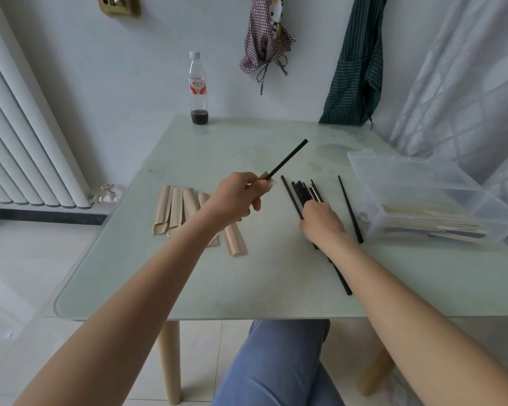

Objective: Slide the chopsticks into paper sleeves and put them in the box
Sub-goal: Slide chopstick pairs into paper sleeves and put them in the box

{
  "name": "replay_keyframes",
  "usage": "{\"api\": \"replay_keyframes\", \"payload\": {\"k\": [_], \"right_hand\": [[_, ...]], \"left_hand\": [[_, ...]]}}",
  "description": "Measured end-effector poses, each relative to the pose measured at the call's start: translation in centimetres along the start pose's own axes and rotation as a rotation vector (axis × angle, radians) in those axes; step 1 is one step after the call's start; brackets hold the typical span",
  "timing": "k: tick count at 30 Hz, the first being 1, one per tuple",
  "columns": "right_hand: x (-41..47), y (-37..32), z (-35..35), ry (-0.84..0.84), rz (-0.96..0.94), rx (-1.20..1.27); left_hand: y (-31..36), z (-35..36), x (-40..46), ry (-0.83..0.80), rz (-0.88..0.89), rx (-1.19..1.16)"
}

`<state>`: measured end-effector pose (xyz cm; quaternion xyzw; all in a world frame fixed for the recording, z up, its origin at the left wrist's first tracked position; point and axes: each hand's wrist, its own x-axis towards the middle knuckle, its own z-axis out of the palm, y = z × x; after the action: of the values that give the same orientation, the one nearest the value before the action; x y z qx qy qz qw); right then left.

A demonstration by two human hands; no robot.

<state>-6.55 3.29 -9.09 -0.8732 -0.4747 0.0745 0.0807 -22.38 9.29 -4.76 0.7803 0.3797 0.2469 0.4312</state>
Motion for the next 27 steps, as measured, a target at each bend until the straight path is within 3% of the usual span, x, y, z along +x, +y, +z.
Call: {"api": "replay_keyframes", "payload": {"k": [4, 7, 10, 13, 18, 21, 27], "right_hand": [[0.6, -0.5, 0.0, -0.017, 0.022, -0.083], [0.9, -0.8, -0.7, -0.154, 0.037, 0.008], [0.6, -1.3, -1.3, -0.315, 0.107, 0.547], [-0.3, -2.0, -2.2, -0.291, 0.154, 1.108], [-1.2, -2.6, -4.0, -0.195, 0.033, 1.529], [-1.5, -2.9, -4.5, -0.115, -0.071, 1.633], [-1.4, -3.1, -4.5, 0.020, -0.162, 1.538]], "left_hand": [[-0.1, -0.1, -0.1, -0.021, -0.022, 0.013], [-0.2, -0.2, 0.0, -0.024, -0.034, 0.054], [-0.3, -0.3, 0.1, -0.012, -0.043, 0.055], [-0.3, -0.4, 0.1, 0.006, -0.047, 0.055], [-0.7, -0.5, -0.1, 0.002, -0.076, 0.010], [-0.9, -0.5, -0.1, -0.014, -0.099, -0.050], [-0.7, -0.6, -0.4, -0.064, -0.083, -0.004]]}}
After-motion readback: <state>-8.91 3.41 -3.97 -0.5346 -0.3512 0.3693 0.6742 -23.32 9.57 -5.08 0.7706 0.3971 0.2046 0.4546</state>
